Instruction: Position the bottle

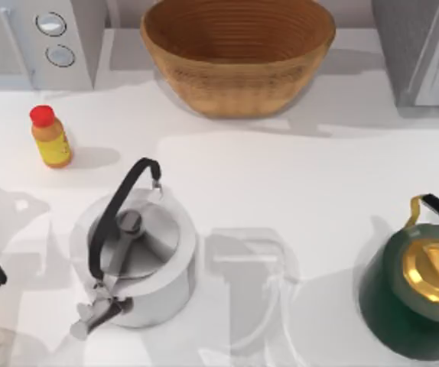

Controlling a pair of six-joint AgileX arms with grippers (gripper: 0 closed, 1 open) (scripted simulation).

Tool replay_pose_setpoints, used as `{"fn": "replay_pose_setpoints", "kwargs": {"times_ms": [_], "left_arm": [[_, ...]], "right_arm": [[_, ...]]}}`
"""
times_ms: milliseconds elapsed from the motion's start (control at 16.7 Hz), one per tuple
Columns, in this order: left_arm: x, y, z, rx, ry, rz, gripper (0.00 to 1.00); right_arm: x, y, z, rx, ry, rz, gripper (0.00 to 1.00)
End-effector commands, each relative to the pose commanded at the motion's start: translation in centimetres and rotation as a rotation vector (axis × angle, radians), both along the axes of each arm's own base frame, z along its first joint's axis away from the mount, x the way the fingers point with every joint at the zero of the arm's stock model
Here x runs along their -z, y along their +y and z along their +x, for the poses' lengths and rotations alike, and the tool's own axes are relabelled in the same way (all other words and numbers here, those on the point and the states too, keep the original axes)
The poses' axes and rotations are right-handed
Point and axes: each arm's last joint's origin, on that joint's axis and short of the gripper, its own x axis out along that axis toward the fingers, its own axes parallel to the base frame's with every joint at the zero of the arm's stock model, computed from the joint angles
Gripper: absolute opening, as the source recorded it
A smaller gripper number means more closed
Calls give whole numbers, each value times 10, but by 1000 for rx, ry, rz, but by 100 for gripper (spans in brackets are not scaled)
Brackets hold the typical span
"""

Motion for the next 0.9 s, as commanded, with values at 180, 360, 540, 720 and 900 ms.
{"fn": "replay_pose_setpoints", "kwargs": {"times_ms": [180, 360, 540, 720, 900], "left_arm": [[0, 0, 0, 0, 0, 0, 100], [0, 0, 0, 0, 0, 0, 100], [0, 0, 0, 0, 0, 0, 100], [0, 0, 0, 0, 0, 0, 100], [0, 0, 0, 0, 0, 0, 100]], "right_arm": [[7, -1, 7, 1, -3, -1, 0], [13, -1, 14, 1, -6, -3, 0], [23, -1, 21, 0, 0, 2, 0], [31, -1, 27, 1, -2, 0, 0], [40, -1, 33, 2, -5, -1, 0]]}}
